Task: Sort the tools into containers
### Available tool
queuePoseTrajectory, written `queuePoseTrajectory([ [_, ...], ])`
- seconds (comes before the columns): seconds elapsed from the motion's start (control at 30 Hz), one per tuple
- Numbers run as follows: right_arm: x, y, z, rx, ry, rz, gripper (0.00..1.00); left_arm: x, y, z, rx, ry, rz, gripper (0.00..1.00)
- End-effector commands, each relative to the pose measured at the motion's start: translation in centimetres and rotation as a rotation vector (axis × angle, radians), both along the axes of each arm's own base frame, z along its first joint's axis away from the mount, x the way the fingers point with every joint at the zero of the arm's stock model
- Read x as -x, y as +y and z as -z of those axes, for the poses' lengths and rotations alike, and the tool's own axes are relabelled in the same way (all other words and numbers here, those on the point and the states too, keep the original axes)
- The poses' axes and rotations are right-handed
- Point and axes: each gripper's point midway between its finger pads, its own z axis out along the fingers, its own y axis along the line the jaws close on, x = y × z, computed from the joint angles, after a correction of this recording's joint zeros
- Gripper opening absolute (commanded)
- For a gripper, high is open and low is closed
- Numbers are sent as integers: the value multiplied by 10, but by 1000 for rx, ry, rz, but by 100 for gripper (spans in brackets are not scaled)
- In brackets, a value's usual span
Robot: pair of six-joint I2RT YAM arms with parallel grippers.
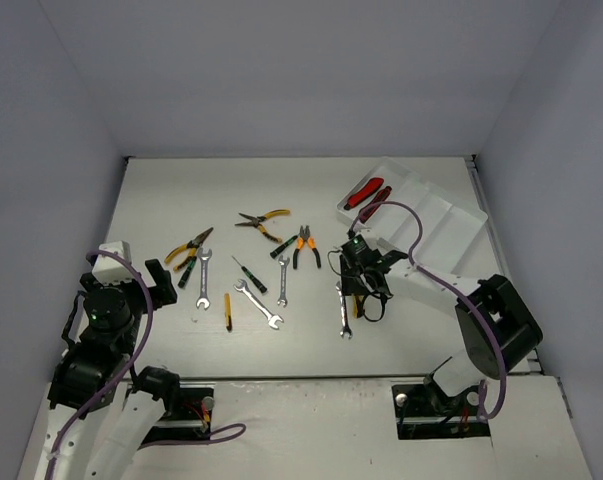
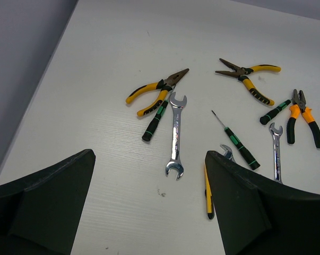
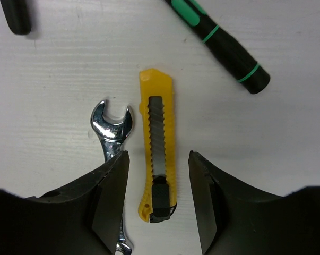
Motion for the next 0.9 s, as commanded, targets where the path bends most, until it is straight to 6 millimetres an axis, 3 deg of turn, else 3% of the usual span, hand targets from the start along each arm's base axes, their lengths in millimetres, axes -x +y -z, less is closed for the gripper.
queuePoseTrajectory([
  [0.0,4,1,7,14,-8,7,45,-10,-3,-14,16,-49,1,83],
  [0.3,9,-8,26,64,20,20,33,-10,-3,-13,16,-48,3,83],
  [0.47,3,-8,19,65,-6,25,9,-10,-3,-14,16,-51,2,83],
  [0.53,-9,-4,-1,47,-71,28,2,-10,-3,-14,16,-51,2,83],
  [0.7,-50,2,-59,-25,-217,80,0,-11,-3,-12,14,-42,2,83],
  [0.83,-97,-4,-116,-79,-361,220,0,-11,-3,-13,14,-44,0,83],
  [0.87,-115,-16,-126,-84,-385,276,0,-10,-2,-13,14,-47,-1,83],
])
